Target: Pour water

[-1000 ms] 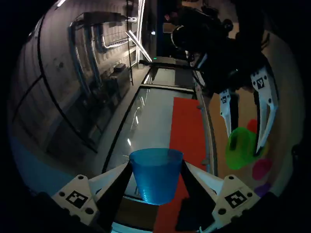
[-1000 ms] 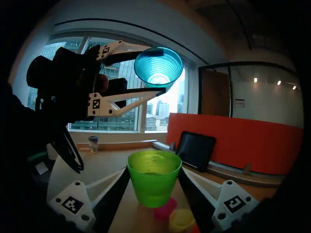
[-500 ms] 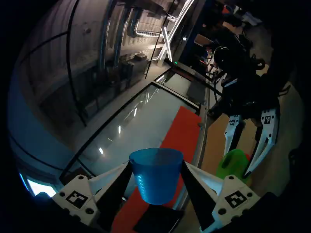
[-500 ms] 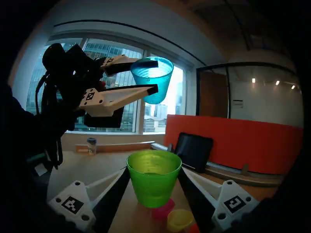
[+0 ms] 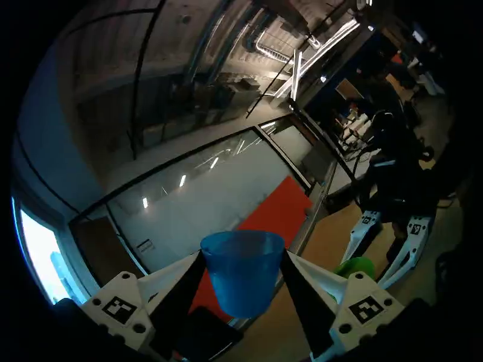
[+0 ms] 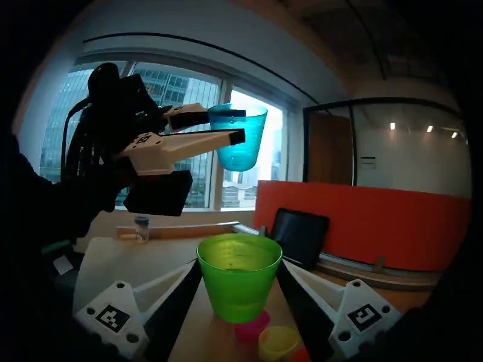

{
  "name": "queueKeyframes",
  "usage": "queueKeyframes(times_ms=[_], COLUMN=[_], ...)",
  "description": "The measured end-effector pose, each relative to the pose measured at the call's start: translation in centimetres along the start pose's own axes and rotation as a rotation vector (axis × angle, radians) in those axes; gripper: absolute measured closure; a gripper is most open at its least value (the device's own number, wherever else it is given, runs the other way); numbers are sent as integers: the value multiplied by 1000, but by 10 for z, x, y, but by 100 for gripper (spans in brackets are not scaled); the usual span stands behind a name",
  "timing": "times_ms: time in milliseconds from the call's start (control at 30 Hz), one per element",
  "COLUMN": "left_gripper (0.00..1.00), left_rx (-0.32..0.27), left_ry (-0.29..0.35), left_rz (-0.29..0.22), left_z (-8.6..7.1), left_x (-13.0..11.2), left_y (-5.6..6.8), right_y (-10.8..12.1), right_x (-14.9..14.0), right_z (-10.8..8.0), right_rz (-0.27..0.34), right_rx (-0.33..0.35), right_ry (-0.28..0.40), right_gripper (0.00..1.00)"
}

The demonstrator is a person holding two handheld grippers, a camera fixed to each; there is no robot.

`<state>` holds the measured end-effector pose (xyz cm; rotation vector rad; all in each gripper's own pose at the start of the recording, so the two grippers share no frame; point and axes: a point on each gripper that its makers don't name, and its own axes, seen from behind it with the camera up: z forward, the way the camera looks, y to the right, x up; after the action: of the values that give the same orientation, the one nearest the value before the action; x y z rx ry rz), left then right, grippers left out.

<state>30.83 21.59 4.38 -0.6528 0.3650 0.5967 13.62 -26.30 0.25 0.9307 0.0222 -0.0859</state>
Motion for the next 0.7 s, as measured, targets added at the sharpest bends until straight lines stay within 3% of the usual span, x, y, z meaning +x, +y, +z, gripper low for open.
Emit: queueKeyframes(times_ms=[500,700], left_gripper=[14,13], left_rx=[-22,-42], left_ry=[-30,-67], left_rz=[-390,-516], left_z=[0,0], left_x=[-16,-29], left_y=[-16,-17], right_y=[3,3], right_x=[4,4], right_z=[-1,-1], right_rz=[-3,-3], right_rx=[-6,-7], right_ry=[6,6], right_gripper=[11,11])
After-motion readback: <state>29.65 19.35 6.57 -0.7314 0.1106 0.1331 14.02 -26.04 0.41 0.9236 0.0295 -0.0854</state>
